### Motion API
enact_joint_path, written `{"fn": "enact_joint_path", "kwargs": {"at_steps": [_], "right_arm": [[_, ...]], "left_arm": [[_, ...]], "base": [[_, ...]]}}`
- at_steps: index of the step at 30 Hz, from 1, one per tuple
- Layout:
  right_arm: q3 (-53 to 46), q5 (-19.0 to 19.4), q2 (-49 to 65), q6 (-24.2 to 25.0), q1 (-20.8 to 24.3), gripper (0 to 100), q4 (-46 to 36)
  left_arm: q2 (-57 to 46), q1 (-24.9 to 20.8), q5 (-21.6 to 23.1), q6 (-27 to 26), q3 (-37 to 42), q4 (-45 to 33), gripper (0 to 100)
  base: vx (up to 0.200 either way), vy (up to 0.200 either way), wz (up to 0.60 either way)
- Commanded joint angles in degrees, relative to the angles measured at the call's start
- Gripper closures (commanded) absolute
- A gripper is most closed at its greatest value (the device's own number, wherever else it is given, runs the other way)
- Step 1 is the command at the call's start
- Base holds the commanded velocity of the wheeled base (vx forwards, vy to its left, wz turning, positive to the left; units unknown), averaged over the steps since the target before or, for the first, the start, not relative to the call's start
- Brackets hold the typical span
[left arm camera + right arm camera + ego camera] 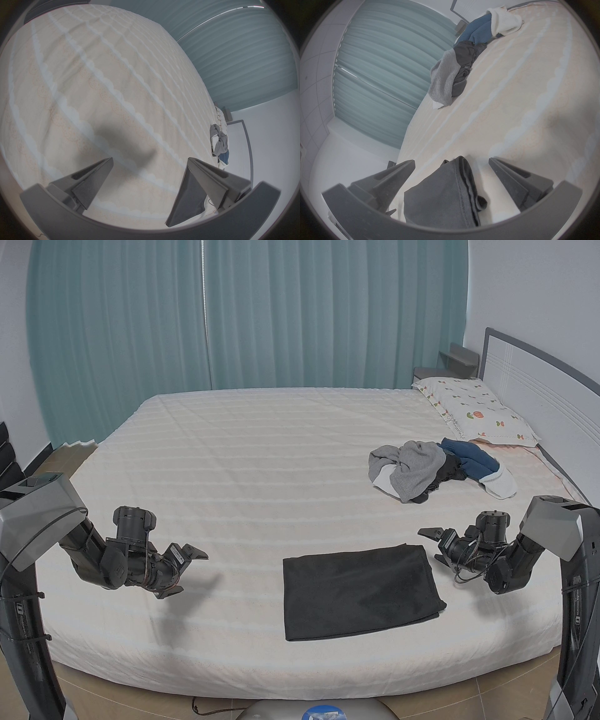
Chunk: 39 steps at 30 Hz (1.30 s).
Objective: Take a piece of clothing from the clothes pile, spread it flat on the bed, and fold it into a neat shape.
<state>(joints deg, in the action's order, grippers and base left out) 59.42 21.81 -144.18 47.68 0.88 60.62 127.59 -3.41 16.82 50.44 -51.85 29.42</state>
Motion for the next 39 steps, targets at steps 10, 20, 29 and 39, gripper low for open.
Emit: {"fn": "enact_joint_path", "kwargs": {"at_steps": [10,20,29,39], "right_arm": [[-3.6,0.1,2.1,0.4,-0.3,0,2.4],[-4.0,0.1,2.1,0.4,-0.3,0,2.5],[-4.5,0.1,2.1,0.3,-0.3,0,3.5],[-6.9,0.1,2.2,0.3,0.6,0,3.8]], "left_arm": [[-4.3,-3.5,0.3,1.9,3.6,-0.1,0],[-4.2,-6.0,0.1,1.9,4.5,-0.4,0],[-4.1,-7.8,0.1,2.6,4.5,-0.2,0],[-3.5,-9.9,-0.6,2.4,3.7,0.0,0]], "base": [[0.000,0.000,0.00],[0.000,-0.160,0.00],[0.000,-0.200,0.00],[0.000,-0.020,0.00]]}}
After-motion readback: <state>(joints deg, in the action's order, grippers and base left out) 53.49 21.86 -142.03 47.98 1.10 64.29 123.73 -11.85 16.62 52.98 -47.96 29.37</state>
